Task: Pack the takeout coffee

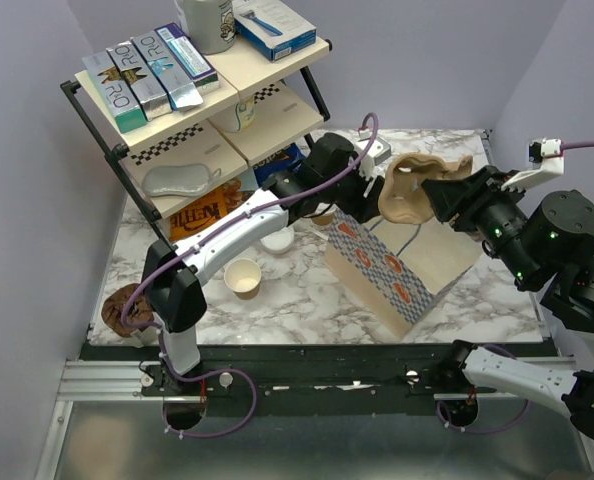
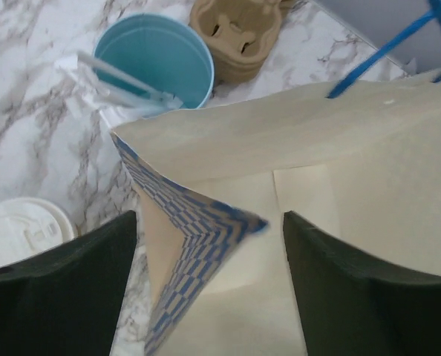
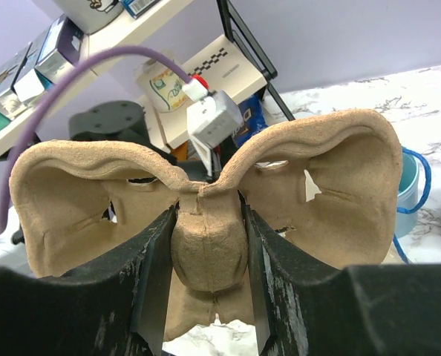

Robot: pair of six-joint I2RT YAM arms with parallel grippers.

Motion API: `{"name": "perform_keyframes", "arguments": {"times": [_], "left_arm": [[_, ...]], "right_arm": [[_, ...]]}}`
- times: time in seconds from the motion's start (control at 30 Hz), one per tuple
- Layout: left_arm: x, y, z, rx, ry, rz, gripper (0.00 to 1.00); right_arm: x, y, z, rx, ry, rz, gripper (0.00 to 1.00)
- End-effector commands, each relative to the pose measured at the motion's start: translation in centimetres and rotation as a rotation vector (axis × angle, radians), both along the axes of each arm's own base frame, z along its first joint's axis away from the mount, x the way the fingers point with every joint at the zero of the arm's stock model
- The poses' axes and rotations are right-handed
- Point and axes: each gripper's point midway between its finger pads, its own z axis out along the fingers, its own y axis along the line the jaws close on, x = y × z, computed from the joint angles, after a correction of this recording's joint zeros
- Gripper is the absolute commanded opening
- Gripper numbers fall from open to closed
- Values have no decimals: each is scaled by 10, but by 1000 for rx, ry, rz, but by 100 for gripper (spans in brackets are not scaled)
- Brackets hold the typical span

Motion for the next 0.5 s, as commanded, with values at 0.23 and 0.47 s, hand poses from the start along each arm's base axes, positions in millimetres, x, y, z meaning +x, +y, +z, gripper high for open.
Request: {"name": "perform_keyframes", "arguments": {"times": [0.23,0.47], "left_arm": [[-13,48,-10,27,78,368,28],[-45,87,-21,4,216,658,12]], "right_arm": [[-7,6,0,43,0,50,49],[-24,33,-5,100,62,207,49]]}}
